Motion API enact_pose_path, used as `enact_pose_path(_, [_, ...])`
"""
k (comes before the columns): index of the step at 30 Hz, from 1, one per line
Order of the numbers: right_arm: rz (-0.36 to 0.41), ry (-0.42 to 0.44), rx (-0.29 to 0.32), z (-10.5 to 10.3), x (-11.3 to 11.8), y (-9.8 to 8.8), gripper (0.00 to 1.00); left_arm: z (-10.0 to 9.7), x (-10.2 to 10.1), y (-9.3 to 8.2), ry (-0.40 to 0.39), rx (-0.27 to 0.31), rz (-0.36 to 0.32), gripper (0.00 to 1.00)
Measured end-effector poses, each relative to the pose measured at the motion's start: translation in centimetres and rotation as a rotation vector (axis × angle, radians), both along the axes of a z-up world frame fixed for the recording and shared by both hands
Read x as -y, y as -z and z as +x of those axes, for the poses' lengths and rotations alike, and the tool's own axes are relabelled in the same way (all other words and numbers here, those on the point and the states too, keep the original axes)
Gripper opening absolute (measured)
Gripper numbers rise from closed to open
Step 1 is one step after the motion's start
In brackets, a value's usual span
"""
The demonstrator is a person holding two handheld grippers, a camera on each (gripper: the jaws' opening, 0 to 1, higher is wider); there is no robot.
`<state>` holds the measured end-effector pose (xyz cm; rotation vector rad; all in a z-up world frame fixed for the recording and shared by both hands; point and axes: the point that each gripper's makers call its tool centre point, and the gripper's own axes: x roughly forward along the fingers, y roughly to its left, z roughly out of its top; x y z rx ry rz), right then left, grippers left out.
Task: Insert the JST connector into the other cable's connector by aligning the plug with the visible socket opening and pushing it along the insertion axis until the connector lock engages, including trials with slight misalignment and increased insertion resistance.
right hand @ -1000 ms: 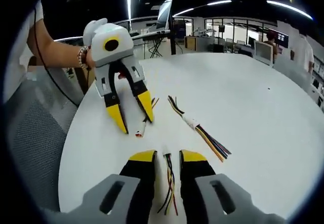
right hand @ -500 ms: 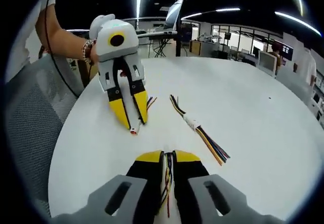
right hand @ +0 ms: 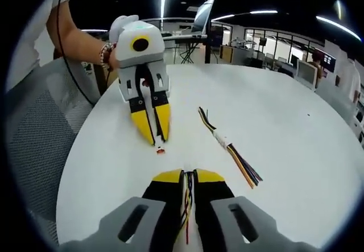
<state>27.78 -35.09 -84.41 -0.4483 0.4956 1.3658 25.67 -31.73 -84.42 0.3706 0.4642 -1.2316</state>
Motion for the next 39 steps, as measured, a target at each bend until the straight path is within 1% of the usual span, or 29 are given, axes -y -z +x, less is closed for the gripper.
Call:
enact_pose_path(5, [0.009,0.004,0.005,0.2,0.1,-0.6,0.04,0.0,0.0,-0.1,0.003,0.007,0.008,0.00])
enact_pose_path(8, [0.008,0.000,0.014,0.3,0.2,-1.0,0.04,0.0,0.3,-0.5,0.010,0.021,0.000,0.00])
enact_pose_path(14, [0.032,0.008,0.038,0.8,0.1,-2.4,0.04,0.4,0.5,-1.8,0.006,0.050,-0.013,0.00])
enact_pose_path(19, [0.043,-0.003,0.047,0.7,-0.2,-3.2,0.04,0.8,0.5,-2.4,-0.005,0.070,-0.012,0.00])
enact_pose_path(24, [0.035,-0.037,0.051,0.1,-0.8,-3.2,0.04,1.0,0.2,-2.5,-0.019,0.076,-0.003,0.00])
enact_pose_path(30, [-0.006,-0.084,0.051,-0.9,-1.4,-2.4,0.04,1.2,0.0,-2.8,-0.029,0.085,-0.002,0.00])
enact_pose_path(39, [-0.034,-0.107,0.050,-1.4,-1.9,-2.0,0.04,0.9,0.2,-2.4,-0.014,0.093,0.020,0.00])
